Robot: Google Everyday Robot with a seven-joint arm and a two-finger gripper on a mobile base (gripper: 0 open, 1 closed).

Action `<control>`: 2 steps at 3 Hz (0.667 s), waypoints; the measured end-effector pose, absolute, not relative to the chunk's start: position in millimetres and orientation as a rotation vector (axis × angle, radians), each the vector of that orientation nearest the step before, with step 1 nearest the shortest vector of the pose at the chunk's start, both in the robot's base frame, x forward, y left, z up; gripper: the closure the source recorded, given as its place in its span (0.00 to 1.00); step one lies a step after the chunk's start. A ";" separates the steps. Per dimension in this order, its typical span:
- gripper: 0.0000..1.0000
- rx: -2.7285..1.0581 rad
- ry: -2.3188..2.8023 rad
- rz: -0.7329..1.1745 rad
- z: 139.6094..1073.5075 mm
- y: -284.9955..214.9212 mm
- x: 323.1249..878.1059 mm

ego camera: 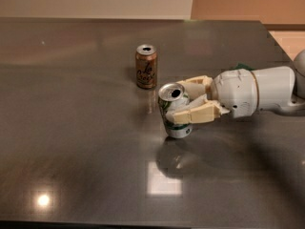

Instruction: Place 7up can upright

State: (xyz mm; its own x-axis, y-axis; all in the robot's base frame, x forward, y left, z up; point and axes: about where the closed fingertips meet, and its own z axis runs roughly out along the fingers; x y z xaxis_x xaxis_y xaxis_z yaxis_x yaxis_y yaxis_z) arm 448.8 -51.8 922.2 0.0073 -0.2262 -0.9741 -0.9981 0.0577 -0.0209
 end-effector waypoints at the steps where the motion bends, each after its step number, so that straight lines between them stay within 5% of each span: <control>1: 0.58 -1.290 1.381 1.038 913.4 -63.7 450.8; 2: 0.36 -1.256 1.361 1.024 908.3 -73.4 454.3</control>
Offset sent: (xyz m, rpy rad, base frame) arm 0.0112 -0.0401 -0.0224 0.1001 -0.0380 -0.0918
